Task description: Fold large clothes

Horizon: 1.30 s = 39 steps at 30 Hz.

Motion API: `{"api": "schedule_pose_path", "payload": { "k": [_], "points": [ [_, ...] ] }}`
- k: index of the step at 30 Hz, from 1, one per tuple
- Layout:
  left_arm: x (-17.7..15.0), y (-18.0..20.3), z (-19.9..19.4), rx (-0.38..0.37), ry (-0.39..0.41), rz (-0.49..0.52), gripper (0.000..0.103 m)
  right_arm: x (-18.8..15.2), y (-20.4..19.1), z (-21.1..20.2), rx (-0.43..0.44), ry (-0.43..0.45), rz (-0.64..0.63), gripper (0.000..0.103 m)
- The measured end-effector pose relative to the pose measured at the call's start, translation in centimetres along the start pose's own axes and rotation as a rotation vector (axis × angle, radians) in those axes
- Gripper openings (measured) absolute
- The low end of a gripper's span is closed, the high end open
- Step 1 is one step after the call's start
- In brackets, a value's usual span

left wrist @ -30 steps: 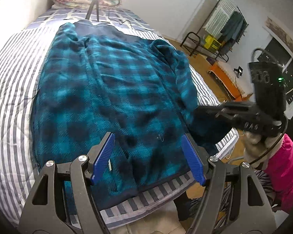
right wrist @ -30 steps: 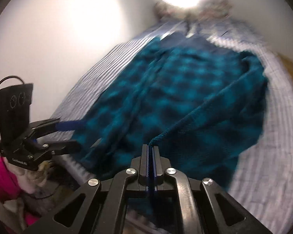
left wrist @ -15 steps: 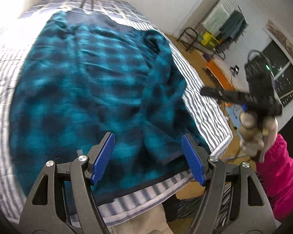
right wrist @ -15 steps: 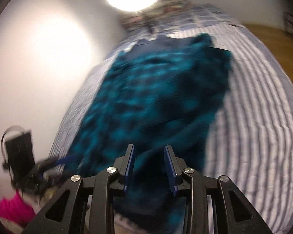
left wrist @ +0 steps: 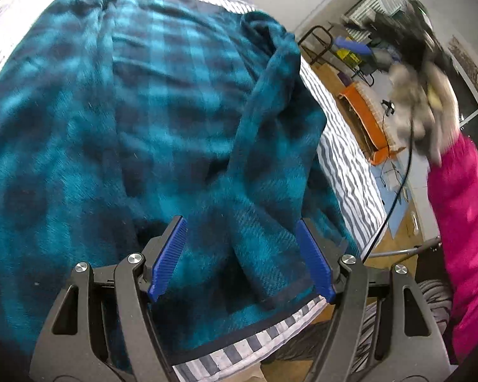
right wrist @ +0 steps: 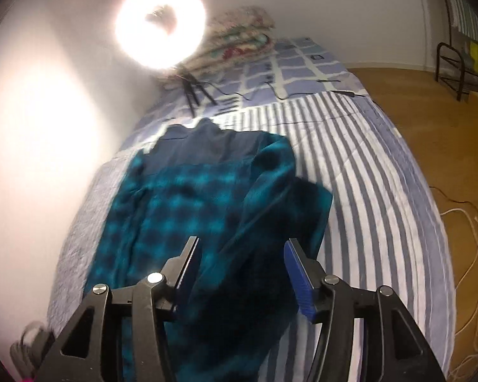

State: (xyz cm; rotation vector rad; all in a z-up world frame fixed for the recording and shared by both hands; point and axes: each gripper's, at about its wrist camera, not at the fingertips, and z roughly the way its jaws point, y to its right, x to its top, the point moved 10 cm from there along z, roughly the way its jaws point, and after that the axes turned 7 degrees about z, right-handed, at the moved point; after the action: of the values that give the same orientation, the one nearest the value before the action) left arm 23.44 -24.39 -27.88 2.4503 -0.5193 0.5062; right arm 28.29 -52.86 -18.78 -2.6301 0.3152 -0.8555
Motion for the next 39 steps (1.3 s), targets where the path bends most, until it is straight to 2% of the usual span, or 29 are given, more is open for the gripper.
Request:
{"api": "schedule_pose_path", "payload": {
  "k": [3,5,6,7,8,9,10,14,18,23,30,36,39],
  "points": [
    [-0.4,0.2,0.7,-0.021,-0.009,-0.002,0.071,1.7,1.3,3.2,-0.047,-0.039,0.046,0.056],
    [-0.6,0.3,1.0,-0.028,-0.017,0.004,0.052,2.0,2.3,5.2,-0.069,-0.061,0.074,0.056],
    [-0.8,0.3,1.2,-0.028,-0.023,0.012,0.047,2.2,2.6,6.0,-0.071,-0.071,0.086,0.051],
    [-0.9,0.3,1.2,-0.033,-0.026,0.016,0.033,2.3,2.9,6.7,-0.069,-0.084,0.096,0.034],
    [-1.1,0.4,1.3,-0.048,-0.034,0.019,0.014,2.2,3.2,7.5,-0.069,-0.104,0.107,0.018],
    [-1.2,0.5,1.4,-0.059,-0.041,0.020,0.006,2.0,3.4,8.1,-0.078,-0.118,0.121,0.011],
    [-1.3,0.6,1.4,-0.064,-0.040,0.022,0.003,2.2,3.7,8.4,-0.087,-0.113,0.133,0.002],
    [-1.3,1.3,0.7,-0.090,-0.016,0.026,0.000,3.7,2.6,7.2,-0.123,-0.047,0.081,0.000],
    [-1.8,2.4,-0.3,-0.143,-0.001,0.016,0.000,5.4,-2.0,5.9,-0.233,-0.003,-0.143,0.000],
    [-2.0,3.1,-0.8,-0.186,0.003,-0.005,0.000,5.2,-8.3,8.9,-0.268,-0.023,-0.350,0.000],
    [-2.2,1.3,-0.9,-0.177,0.000,-0.057,0.000,2.3,-13.2,16.4,-0.247,-0.104,-0.477,0.000],
    [-2.9,-0.5,0.0,-0.141,-0.020,-0.091,0.000,-0.3,-13.6,21.4,-0.246,-0.176,-0.505,0.001],
    [-2.9,-0.1,0.1,-0.118,-0.027,-0.056,0.000,-0.8,-13.1,21.5,-0.207,-0.193,-0.483,0.014]
  ]
}}
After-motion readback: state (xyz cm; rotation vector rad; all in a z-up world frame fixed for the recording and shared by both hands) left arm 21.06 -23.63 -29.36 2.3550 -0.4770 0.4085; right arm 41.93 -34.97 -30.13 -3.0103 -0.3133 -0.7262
